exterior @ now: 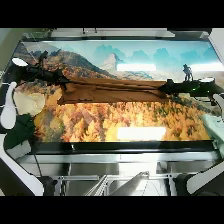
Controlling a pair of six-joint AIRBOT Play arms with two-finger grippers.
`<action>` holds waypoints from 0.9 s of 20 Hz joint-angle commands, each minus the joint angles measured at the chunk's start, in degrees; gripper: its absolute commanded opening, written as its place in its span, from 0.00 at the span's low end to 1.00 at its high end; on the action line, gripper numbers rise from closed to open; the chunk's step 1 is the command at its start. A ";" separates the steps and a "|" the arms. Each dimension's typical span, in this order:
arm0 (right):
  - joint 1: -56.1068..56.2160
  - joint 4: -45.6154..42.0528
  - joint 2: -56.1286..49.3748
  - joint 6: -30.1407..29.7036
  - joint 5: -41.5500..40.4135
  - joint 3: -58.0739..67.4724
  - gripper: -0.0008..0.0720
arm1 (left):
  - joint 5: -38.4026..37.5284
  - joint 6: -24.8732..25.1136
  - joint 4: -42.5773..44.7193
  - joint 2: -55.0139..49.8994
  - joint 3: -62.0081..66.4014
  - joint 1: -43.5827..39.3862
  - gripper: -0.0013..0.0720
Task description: Fold the shirts.
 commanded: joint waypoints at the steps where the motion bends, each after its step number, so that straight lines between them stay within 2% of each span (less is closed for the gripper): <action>1: 0.46 -0.04 -0.98 -1.57 -1.99 0.61 0.04 | -0.61 -0.74 1.11 -5.86 7.50 -1.44 0.04; 2: 0.46 -0.04 -0.94 -1.79 -1.97 0.63 0.04 | 0.04 -0.33 1.16 -6.01 8.20 -1.90 0.05; 3: 0.24 -0.04 -0.85 -1.99 -1.46 0.87 0.16 | 1.01 -0.33 1.16 -5.66 8.26 -2.10 0.14; 4: -0.20 -0.22 -0.81 -1.99 -0.11 1.66 0.47 | 1.66 -0.33 1.22 -4.81 7.61 -2.10 0.50; 5: -0.90 -0.24 -0.70 -1.97 2.32 2.71 0.65 | 2.03 -0.35 1.33 -3.87 6.88 -1.90 0.80; 6: -1.73 -0.15 -0.55 -1.90 5.49 3.74 0.74 | 1.92 -0.39 1.16 -3.08 6.47 -1.44 0.98; 8: -3.13 -0.24 -0.04 -1.55 9.88 5.01 0.74 | 0.87 -0.39 1.16 -1.70 6.14 -0.31 0.98; 11: -6.27 -0.33 0.44 -1.57 9.77 7.06 0.75 | 1.01 -0.66 1.05 0.57 6.16 1.86 0.98; 12: -7.37 -0.70 0.44 -1.53 8.55 7.28 0.79 | 0.87 -1.68 0.81 1.27 6.16 2.43 0.98; 13: -8.07 -0.70 0.13 -1.01 7.28 7.28 0.89 | 0.59 -2.16 0.26 1.84 6.16 2.82 0.98; 18: -7.37 -0.63 -5.18 4.79 5.97 7.30 0.89 | -1.20 -2.14 -10.49 2.89 6.16 1.70 0.95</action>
